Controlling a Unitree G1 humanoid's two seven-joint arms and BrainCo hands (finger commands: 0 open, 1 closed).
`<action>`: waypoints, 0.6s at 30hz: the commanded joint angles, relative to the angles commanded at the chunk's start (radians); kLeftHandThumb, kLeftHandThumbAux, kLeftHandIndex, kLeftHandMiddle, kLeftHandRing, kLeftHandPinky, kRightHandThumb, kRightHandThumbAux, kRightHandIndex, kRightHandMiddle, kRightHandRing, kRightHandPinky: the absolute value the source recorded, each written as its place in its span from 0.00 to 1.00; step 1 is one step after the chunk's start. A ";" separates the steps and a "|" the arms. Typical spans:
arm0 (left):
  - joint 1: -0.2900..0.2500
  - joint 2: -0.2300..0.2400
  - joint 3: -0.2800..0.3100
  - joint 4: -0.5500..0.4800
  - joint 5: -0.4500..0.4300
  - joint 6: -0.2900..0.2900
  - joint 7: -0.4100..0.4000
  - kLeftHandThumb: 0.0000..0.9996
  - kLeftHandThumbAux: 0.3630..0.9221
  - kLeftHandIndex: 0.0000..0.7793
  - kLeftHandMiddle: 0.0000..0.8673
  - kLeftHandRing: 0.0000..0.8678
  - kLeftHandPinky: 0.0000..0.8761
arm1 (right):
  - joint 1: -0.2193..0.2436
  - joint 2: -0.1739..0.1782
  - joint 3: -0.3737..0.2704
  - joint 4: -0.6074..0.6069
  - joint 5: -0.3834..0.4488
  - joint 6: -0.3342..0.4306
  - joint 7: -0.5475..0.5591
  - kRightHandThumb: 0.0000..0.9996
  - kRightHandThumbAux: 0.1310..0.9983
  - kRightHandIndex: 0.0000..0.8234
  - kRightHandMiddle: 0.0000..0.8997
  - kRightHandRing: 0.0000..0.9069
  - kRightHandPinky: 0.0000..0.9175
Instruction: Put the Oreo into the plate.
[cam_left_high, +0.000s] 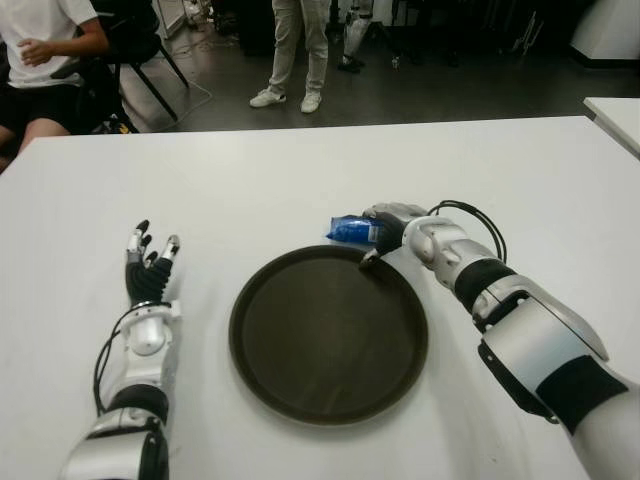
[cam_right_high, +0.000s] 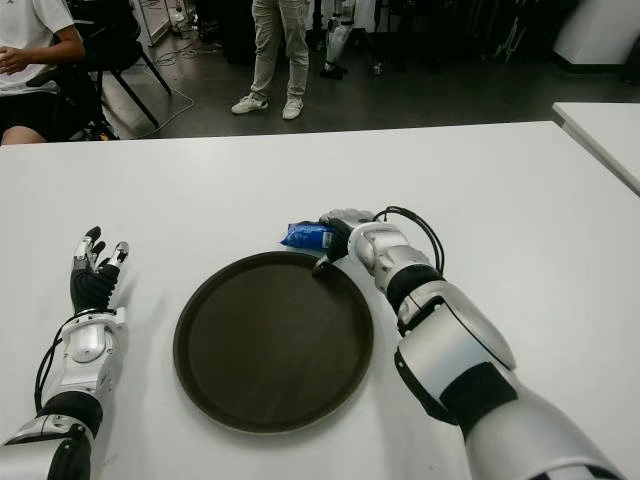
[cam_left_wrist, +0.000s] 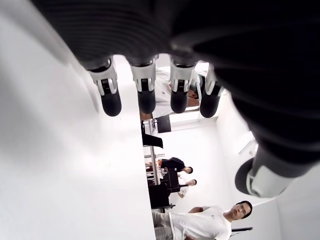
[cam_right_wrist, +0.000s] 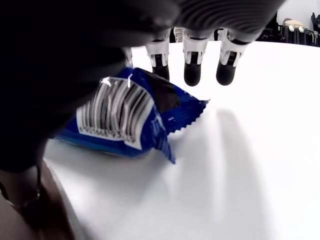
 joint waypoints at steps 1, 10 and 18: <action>0.000 0.000 0.000 0.000 0.000 0.001 0.001 0.32 0.39 0.02 0.02 0.00 0.00 | -0.003 -0.001 0.000 -0.002 0.000 -0.001 0.003 0.00 0.54 0.00 0.00 0.00 0.00; 0.000 -0.004 0.004 -0.003 -0.004 0.008 0.005 0.34 0.39 0.02 0.02 0.00 0.00 | -0.007 -0.004 0.002 -0.007 -0.001 -0.012 -0.006 0.00 0.56 0.00 0.00 0.00 0.00; -0.002 -0.005 0.005 -0.004 -0.003 0.012 0.010 0.34 0.41 0.01 0.02 0.00 0.00 | -0.011 -0.008 -0.004 -0.015 0.005 -0.027 -0.025 0.00 0.56 0.00 0.00 0.00 0.00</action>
